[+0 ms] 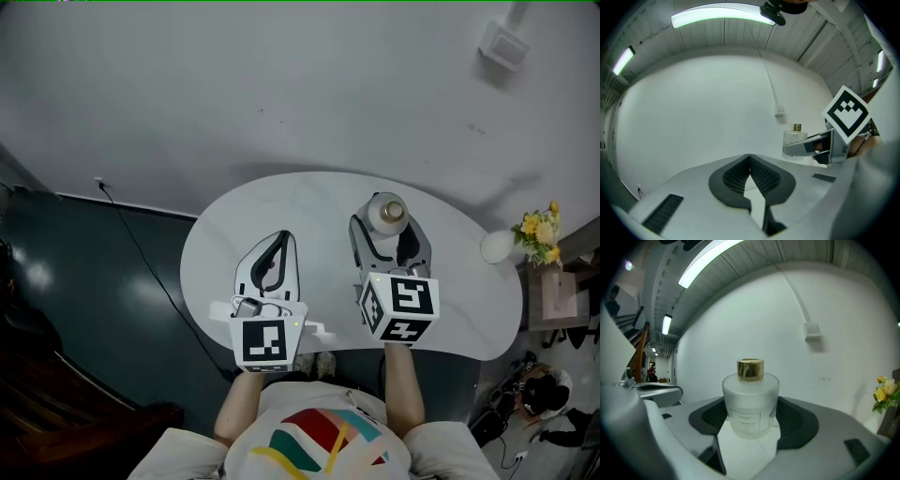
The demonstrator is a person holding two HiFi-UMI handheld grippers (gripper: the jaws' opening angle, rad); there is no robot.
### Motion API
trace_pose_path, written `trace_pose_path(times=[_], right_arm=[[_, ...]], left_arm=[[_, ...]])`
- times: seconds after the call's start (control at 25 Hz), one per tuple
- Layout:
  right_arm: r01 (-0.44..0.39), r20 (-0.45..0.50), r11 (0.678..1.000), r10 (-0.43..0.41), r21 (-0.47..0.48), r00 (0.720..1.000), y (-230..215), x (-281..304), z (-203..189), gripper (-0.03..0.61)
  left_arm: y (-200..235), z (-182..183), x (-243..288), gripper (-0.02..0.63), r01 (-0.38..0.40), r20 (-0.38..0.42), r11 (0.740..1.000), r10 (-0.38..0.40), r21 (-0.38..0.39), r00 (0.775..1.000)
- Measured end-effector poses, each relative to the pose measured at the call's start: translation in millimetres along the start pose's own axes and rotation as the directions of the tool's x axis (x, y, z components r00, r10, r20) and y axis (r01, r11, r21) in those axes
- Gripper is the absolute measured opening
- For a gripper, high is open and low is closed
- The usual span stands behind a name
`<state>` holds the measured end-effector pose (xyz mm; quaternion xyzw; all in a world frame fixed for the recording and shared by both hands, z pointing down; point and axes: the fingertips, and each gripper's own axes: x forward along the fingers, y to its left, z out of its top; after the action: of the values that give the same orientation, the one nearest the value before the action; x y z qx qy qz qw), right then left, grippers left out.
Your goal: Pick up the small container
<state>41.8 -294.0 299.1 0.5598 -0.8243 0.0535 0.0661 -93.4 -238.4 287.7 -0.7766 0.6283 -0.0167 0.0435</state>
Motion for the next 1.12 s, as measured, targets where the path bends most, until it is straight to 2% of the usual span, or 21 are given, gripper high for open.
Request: trace_pose_path(times=[0.24,0.36,0.56,1.12], right_arm=[[-0.048,0.019,0.999,0.048,0.010,0.999,18,-39,3,0.334],[-0.055,0.034,0.998,0.055,0.001,0.998,21,-48,4,0.334],[-0.066,0.053,0.998,0.066,-0.001,0.996,22,-56,4,0.334],[-0.083,0.051,0.996,0.081,0.023,0.995,22,-63,-1,0.334]], left_arm=[[-3,13,-10,0.017,-0.007,0.015,1.000,0.007,0.008,1.000],[-7,16,-11,0.017,0.004,0.020,1.000,-0.003,-0.022,1.000],[-12,27,-8,0.017,0.016,0.057,1.000,-0.015,-0.013,0.998],[-25,26,-10,0.017,0.037,0.047,0.999,-0.036,-0.017,0.998]])
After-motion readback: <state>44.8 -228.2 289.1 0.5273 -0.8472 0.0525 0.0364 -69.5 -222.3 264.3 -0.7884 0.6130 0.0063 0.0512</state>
